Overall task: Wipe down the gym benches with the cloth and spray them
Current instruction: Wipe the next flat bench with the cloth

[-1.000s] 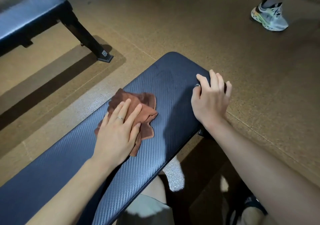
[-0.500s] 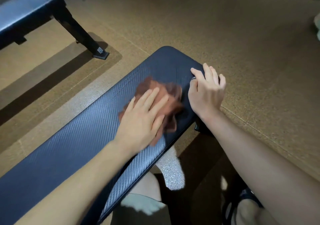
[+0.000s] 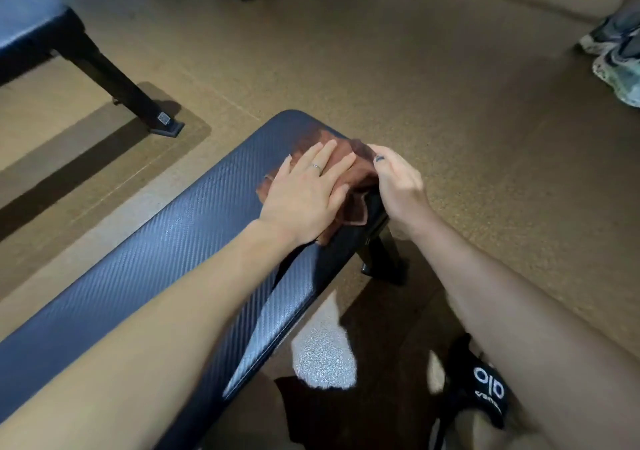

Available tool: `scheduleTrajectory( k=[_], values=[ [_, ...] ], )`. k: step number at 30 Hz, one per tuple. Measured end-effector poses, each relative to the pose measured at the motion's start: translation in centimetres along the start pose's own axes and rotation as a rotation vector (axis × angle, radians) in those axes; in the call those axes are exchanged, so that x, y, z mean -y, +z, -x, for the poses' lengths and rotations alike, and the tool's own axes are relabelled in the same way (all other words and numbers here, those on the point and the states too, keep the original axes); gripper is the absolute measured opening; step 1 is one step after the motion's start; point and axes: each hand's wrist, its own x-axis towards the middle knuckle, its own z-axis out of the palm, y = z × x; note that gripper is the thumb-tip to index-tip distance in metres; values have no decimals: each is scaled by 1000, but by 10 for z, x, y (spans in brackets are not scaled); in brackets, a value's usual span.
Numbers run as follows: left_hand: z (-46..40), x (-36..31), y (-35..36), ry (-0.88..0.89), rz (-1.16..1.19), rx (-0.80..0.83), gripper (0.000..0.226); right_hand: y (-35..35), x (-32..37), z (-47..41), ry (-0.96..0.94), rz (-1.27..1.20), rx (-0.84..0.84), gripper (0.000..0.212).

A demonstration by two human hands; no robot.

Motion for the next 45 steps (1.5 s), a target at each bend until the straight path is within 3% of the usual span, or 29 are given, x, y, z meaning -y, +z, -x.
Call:
scheduleTrajectory(
  k=[5, 10, 14, 18, 20, 24, 26, 27, 29, 32, 39, 45],
  values=[
    [79, -13, -2, 41, -6, -6, 57, -2, 9, 6, 91, -60, 24, 43],
    [183, -16, 0, 101, -61, 9, 59, -4, 9, 8, 26, 54, 76, 48],
    [138, -18, 2, 80, 7, 25, 57, -5, 9, 7, -1, 59, 80, 46],
    [67, -24, 2, 86, 36, -10, 56, -13, 19, -2, 232, -292, 153, 42],
    [34, -30, 0, 65, 29, -2, 54, -21, 26, -4, 298, -403, 67, 42],
    [28, -32, -13, 59, 144, 9, 58, -27, 38, 30, -3, -48, -288, 40],
    [52, -15, -21, -3, 261, -113, 58, -18, 45, 52, -220, 135, -311, 41],
    [66, -1, -22, -84, 282, -208, 56, -10, 47, 59, -306, 253, -256, 43],
    [96, 38, -17, -307, 217, -321, 56, 7, 53, 72, -306, 509, -32, 52],
    [124, 79, -1, -535, 117, -230, 63, 28, 50, 86, -222, 807, 175, 68],
    [123, 80, 12, -559, 97, -219, 67, 47, 45, 76, -271, 918, 70, 68],
    [122, 82, 12, -561, 101, -236, 65, 60, 63, -21, -248, 904, 202, 58]
  ],
)
